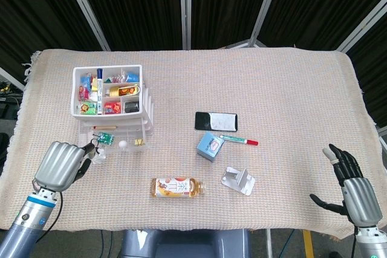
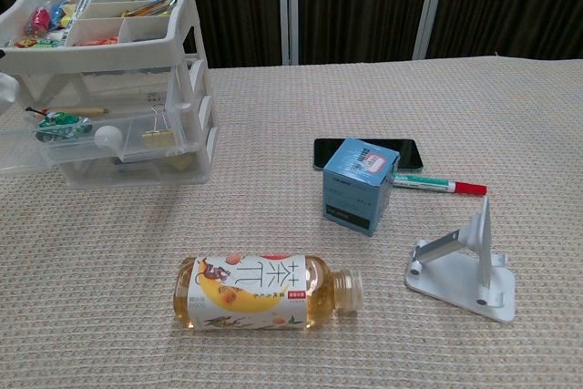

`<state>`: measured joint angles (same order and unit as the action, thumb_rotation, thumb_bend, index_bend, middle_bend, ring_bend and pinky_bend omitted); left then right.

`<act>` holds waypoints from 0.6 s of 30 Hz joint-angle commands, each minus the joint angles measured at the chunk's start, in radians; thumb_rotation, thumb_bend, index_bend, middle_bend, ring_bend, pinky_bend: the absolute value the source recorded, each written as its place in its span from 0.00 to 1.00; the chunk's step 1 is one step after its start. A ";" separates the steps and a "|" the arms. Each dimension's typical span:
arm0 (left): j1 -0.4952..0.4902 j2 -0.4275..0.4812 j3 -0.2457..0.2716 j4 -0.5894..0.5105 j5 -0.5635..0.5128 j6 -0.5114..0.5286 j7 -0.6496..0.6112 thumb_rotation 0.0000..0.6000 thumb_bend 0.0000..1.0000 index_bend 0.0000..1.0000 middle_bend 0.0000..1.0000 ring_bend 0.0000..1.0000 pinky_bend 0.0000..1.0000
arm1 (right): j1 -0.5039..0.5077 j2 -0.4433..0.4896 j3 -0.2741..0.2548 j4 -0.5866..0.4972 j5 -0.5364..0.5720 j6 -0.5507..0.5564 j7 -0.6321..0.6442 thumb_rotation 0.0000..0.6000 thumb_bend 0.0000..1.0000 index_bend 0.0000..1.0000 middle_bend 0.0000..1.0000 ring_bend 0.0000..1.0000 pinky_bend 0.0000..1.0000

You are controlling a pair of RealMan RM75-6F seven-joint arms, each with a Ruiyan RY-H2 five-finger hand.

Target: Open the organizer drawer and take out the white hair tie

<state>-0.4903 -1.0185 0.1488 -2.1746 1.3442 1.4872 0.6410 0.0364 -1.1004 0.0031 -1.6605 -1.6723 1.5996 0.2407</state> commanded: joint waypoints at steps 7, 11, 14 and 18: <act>0.068 -0.067 0.032 0.163 0.071 -0.037 -0.098 1.00 0.67 0.59 1.00 1.00 0.91 | 0.002 -0.004 0.000 0.000 0.003 -0.006 -0.008 1.00 0.01 0.00 0.00 0.00 0.00; 0.081 -0.126 0.009 0.226 0.067 -0.054 -0.103 1.00 0.65 0.58 1.00 1.00 0.91 | 0.000 -0.004 -0.001 -0.001 -0.002 -0.001 -0.008 1.00 0.01 0.00 0.00 0.00 0.00; 0.091 -0.157 -0.004 0.256 0.059 -0.068 -0.097 1.00 0.62 0.56 1.00 1.00 0.90 | -0.001 -0.003 0.000 0.001 -0.001 0.002 -0.005 1.00 0.01 0.00 0.00 0.00 0.00; 0.105 -0.177 -0.025 0.278 0.053 -0.068 -0.097 1.00 0.57 0.53 1.00 1.00 0.90 | 0.001 -0.004 -0.002 0.001 0.000 -0.005 -0.006 1.00 0.01 0.00 0.00 0.00 0.00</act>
<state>-0.3893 -1.1914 0.1281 -1.9000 1.3994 1.4185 0.5453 0.0373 -1.1039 0.0020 -1.6586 -1.6719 1.5949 0.2350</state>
